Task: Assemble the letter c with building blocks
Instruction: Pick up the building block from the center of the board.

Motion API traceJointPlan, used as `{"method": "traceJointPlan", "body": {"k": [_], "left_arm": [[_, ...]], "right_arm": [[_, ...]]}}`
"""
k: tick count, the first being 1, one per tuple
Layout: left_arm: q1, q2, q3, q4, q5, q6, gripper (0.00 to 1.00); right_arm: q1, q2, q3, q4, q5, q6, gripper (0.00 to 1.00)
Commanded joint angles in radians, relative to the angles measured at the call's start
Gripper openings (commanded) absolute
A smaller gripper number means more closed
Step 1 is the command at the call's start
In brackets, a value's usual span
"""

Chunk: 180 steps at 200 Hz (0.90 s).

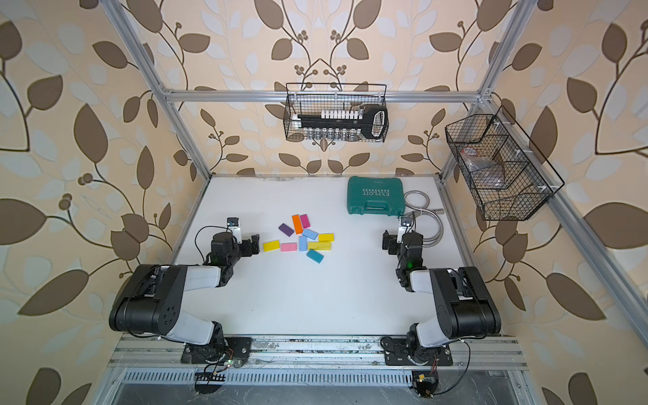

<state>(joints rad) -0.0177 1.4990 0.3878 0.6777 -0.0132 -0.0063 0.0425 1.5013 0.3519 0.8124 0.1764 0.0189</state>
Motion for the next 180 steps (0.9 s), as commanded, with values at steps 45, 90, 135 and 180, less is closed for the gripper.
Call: {"method": "traceJointPlan", "body": {"k": [45, 90, 135, 180], "left_arm": [[0.017, -0.12, 0.125, -0.228, -0.111, -0.05, 0.99], [0.016, -0.256, 0.313, -0.63, -0.159, -0.279, 0.99], [0.015, -0.249, 0.598, -1.111, -0.053, -0.509, 0.99], [-0.001, -0.275, 0.654, -1.292, 0.165, -0.57, 0.99]], "right_arm": [[0.0, -0.303, 0.067, -0.3, 0.09, 0.062, 0.98], [-0.001, -0.514, 0.23, -0.829, 0.159, 0.491, 0.98], [-0.001, -0.596, 0.332, -1.13, 0.001, 0.637, 0.98], [0.026, -0.487, 0.474, -1.336, -0.297, 0.527, 0.94]]}}
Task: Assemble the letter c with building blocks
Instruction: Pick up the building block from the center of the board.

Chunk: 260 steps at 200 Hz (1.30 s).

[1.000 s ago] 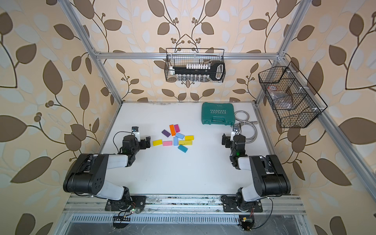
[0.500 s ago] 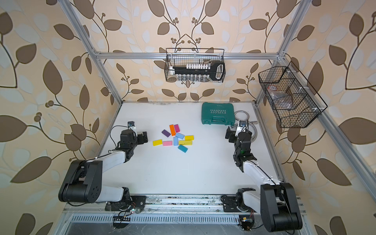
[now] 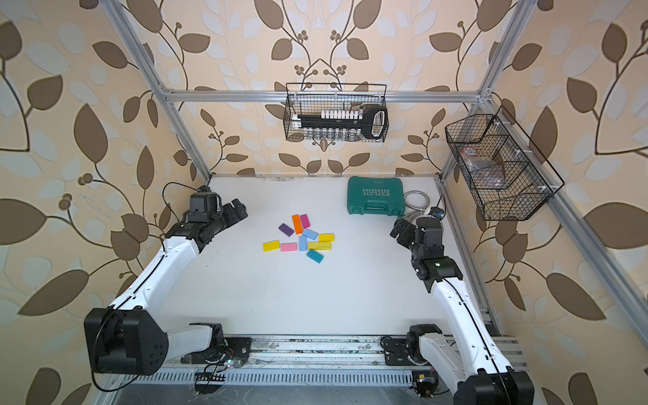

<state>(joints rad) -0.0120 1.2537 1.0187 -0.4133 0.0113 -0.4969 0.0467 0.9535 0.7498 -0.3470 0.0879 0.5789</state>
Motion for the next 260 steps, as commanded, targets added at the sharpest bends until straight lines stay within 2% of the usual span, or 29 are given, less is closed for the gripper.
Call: {"method": "traceJointPlan", "body": {"k": [1, 20, 54, 108, 146, 174, 206, 260], "left_arm": [[-0.008, -0.031, 0.023, -0.204, 0.143, -0.081, 0.99], [-0.028, -0.048, 0.01, -0.24, 0.195, -0.099, 0.99], [-0.049, -0.057, -0.003, -0.274, 0.221, -0.12, 0.99], [-0.047, 0.01, 0.064, -0.283, 0.146, -0.112, 0.99], [-0.027, 0.119, 0.164, -0.307, 0.13, -0.102, 0.99], [0.015, 0.164, 0.205, -0.303, 0.163, -0.12, 0.99], [0.065, 0.181, 0.22, -0.293, 0.217, -0.132, 0.99], [0.095, 0.221, 0.21, -0.283, 0.249, -0.127, 0.99]], "right_arm": [[0.026, 0.064, 0.078, -0.179, -0.216, -0.035, 0.94], [0.122, 0.134, 0.127, -0.22, -0.239, -0.074, 0.93], [0.363, 0.322, 0.259, -0.288, -0.165, -0.152, 0.93], [0.605, 0.659, 0.442, -0.32, -0.142, -0.233, 0.91], [0.674, 0.874, 0.597, -0.378, -0.12, -0.281, 0.85], [0.702, 0.98, 0.693, -0.414, -0.094, -0.317, 0.8], [0.708, 1.067, 0.778, -0.443, -0.092, -0.337, 0.74], [0.712, 1.158, 0.853, -0.472, -0.083, -0.362, 0.7]]}}
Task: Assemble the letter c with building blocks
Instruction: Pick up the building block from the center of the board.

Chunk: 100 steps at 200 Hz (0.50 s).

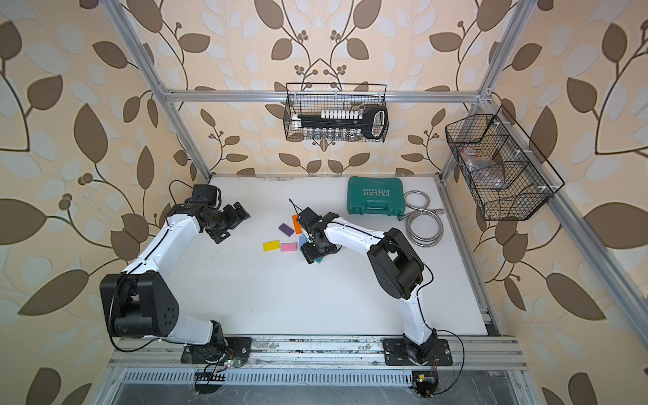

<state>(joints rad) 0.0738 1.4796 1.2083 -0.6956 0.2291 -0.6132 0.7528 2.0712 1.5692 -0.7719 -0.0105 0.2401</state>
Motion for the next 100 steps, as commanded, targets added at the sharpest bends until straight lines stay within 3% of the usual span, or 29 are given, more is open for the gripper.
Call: {"method": "traceJointPlan", "body": {"k": [1, 100], "left_arm": [[0.009, -0.004, 0.021, -0.001, 0.03, -0.011, 0.99], [0.017, -0.001, 0.016, 0.002, 0.054, -0.014, 0.99]], "right_arm": [[0.006, 0.041, 0.034, -0.047, 0.016, -0.024, 0.7], [0.006, 0.114, 0.088, -0.055, 0.022, -0.041, 0.63]]}}
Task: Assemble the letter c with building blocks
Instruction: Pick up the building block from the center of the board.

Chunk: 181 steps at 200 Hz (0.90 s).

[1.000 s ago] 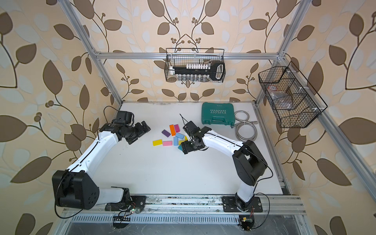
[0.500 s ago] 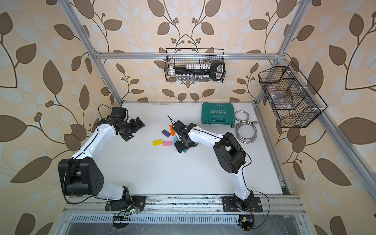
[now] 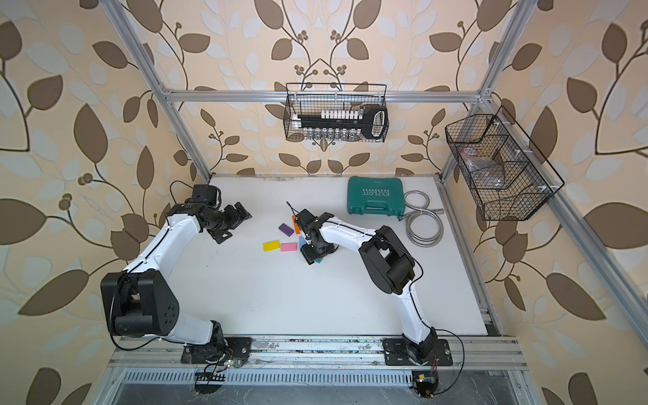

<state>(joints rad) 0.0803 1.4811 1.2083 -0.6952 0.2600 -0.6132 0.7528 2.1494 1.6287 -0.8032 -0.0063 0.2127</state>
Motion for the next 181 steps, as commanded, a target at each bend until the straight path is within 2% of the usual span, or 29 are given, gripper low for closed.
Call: {"method": "traceJointPlan", "body": {"k": [1, 32, 95, 111, 149, 181], "left_arm": [[0.01, -0.002, 0.016, 0.002, 0.022, -0.014, 0.99], [0.01, -0.004, 0.011, 0.005, 0.026, -0.019, 0.99], [0.01, -0.011, 0.006, 0.006, 0.034, -0.025, 0.99], [0.009, -0.014, 0.0, 0.006, 0.042, -0.027, 0.99], [0.01, -0.031, -0.021, 0.006, 0.06, -0.032, 0.99], [0.01, -0.071, -0.038, 0.011, 0.083, -0.042, 0.99]], "right_arm": [[0.006, 0.035, 0.028, -0.024, 0.019, -0.014, 0.63], [0.006, 0.046, 0.033, -0.027, 0.027, -0.022, 0.53], [0.012, 0.009, -0.008, -0.028, 0.017, -0.036, 0.21], [0.017, -0.026, -0.036, -0.029, 0.013, -0.029, 0.16], [0.023, -0.186, -0.166, 0.005, -0.018, 0.058, 0.15], [-0.01, -0.305, -0.292, 0.058, 0.004, 0.233, 0.14]]}}
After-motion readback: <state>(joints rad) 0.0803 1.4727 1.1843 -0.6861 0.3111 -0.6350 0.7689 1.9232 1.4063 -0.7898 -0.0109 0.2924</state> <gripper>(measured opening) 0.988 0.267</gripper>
